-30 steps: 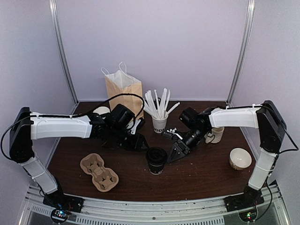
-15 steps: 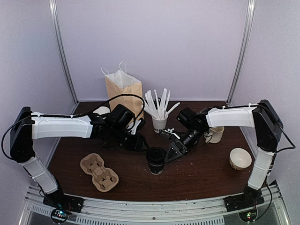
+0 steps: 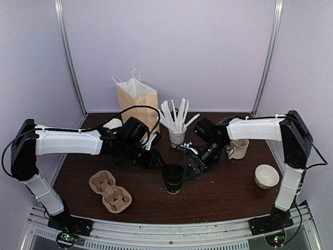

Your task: Pack the takeout coffee

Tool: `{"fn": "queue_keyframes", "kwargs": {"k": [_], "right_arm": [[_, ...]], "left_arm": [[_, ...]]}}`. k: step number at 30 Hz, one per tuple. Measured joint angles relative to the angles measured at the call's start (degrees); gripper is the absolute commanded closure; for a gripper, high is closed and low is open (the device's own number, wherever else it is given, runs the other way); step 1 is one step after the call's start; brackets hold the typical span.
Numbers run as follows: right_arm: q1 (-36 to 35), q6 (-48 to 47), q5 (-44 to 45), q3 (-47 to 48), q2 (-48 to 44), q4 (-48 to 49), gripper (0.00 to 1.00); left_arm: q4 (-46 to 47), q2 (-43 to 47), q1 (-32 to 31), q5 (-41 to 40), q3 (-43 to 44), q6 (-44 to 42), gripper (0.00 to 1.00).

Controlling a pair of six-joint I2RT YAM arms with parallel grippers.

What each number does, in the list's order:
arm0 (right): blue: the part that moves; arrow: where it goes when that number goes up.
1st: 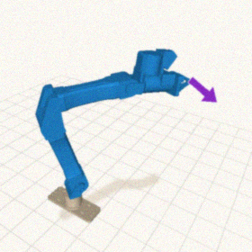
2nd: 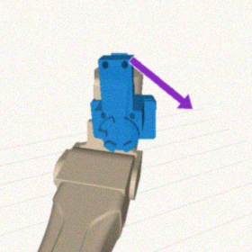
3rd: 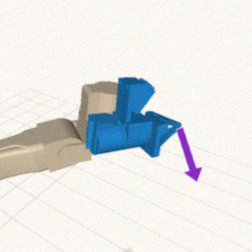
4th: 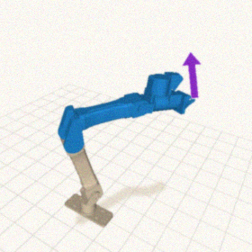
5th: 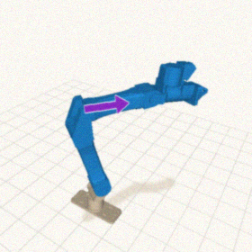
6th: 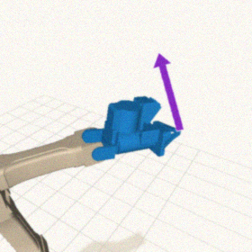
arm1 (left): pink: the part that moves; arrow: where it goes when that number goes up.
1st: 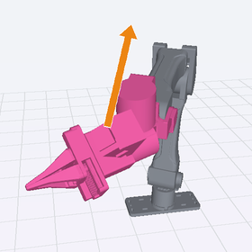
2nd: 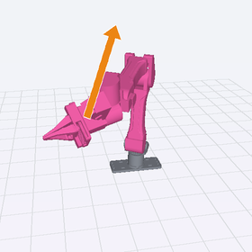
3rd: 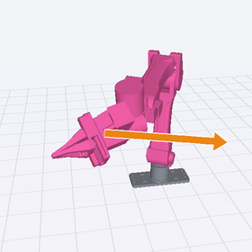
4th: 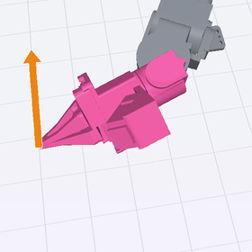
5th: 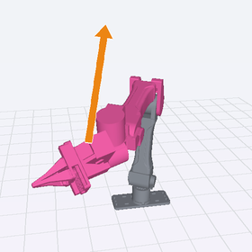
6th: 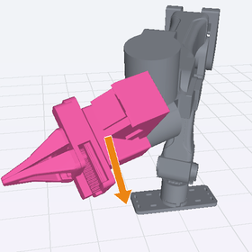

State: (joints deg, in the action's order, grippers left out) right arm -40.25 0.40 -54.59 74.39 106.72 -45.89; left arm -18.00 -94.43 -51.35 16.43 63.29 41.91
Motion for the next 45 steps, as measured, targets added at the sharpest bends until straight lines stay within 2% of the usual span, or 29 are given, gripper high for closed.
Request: {"fn": "queue_keyframes", "kwargs": {"k": [8,19,27,35,45], "right_arm": [[0.04,-1.4,-1.68,5.2,4.85,-7.63,0.52],[0.09,-4.48,-0.46,5.62,3.32,-7.82,0.53],[1.18,-8.11,5.86,7.82,1.4,-7.91,0.53],[1.9,-9.25,8.61,9.31,1.38,-7.58,0.53],[3.82,-9.92,9.75,11.93,1.18,-8.33,0.51]], "left_arm": [[2.67,-0.11,0.02,-0.07,-2.27,0.52,0.77],[3.63,0.74,-0.59,-1.53,-2.71,-0.46,0.77],[-0.55,2.8,-2.89,-7.06,-1.6,-1.99,0.71],[-7.04,4.98,-3.1,-8.46,-1.6,-2.36,0.61],[-9.05,6.8,-3.08,-8.5,-0.7,-2.54,0.54]]}}
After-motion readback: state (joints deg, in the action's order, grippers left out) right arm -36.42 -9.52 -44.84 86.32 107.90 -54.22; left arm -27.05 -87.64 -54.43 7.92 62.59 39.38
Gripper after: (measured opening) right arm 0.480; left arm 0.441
